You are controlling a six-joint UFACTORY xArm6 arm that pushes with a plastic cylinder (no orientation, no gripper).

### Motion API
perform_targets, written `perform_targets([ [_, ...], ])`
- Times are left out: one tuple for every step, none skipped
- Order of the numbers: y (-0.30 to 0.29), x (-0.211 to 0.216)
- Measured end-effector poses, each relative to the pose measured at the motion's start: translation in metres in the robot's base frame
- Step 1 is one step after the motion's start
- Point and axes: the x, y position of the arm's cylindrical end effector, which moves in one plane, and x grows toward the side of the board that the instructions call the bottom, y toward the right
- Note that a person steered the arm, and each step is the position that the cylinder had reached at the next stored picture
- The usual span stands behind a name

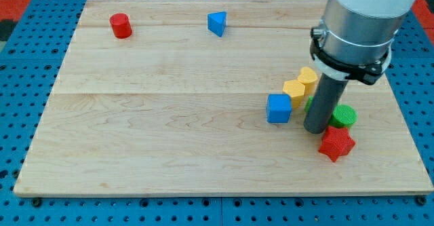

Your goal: Place the green star to the right of the blue triangle

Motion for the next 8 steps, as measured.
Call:
perform_targets([
  [0.005, -0.048],
  [0.006, -0.103],
  [0.006, -0.127],
  [0.006, -0.127],
  [0.006, -0.094],
  [0.006, -0.074],
  [0.051, -0.088],
  [0.09, -0.114],
])
